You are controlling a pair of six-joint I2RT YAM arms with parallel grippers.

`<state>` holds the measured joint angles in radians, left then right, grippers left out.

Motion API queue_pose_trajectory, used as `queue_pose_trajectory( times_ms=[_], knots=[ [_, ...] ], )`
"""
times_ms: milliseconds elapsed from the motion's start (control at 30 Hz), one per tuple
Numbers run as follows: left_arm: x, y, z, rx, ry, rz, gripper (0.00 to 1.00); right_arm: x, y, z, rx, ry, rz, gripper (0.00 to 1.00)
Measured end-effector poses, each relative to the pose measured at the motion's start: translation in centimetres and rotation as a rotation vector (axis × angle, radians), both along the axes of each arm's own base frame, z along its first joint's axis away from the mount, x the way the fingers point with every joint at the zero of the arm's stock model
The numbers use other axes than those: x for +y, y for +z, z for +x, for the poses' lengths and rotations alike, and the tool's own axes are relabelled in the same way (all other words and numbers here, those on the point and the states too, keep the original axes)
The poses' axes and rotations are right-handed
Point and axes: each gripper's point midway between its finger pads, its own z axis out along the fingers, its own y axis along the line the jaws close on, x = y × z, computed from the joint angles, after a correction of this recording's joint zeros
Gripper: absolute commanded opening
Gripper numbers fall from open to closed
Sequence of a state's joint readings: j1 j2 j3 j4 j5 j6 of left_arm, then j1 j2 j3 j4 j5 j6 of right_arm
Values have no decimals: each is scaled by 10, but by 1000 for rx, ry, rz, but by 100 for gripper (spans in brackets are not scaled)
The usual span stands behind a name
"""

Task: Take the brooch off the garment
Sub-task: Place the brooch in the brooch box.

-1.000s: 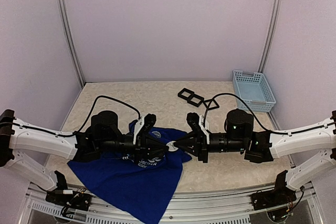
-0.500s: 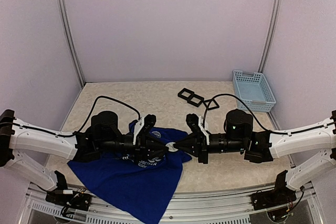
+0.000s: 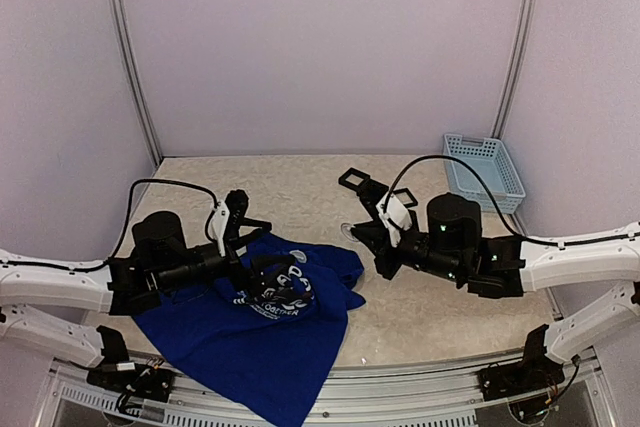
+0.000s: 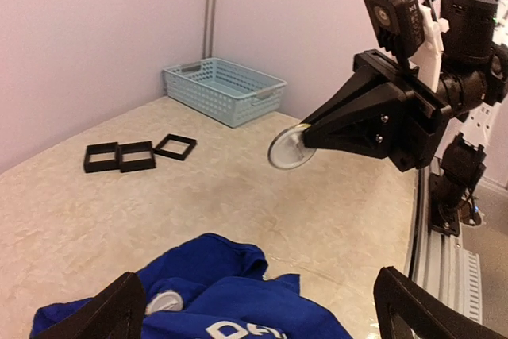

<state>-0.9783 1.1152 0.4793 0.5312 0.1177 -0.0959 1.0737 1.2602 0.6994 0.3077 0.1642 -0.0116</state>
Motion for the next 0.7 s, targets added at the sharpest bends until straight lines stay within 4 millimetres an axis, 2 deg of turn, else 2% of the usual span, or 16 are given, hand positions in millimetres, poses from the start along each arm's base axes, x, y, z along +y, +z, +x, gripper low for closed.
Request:
queue_pose_trajectory(
  times_ms=[167,300,467,700],
  knots=[
    [45,16,27,-9,204,-78,99,-22,30,45,-82,-249,-49,0],
    [66,21,39,-3,304,-115,99,-35,36,81,-107,-406,-128,0],
    [75,20,49,12,370,-126,99,-53,23,129,-99,-555,-249,0],
    [75,10,55,41,393,-109,99,-86,-14,195,-53,-708,-411,0]
  ],
)
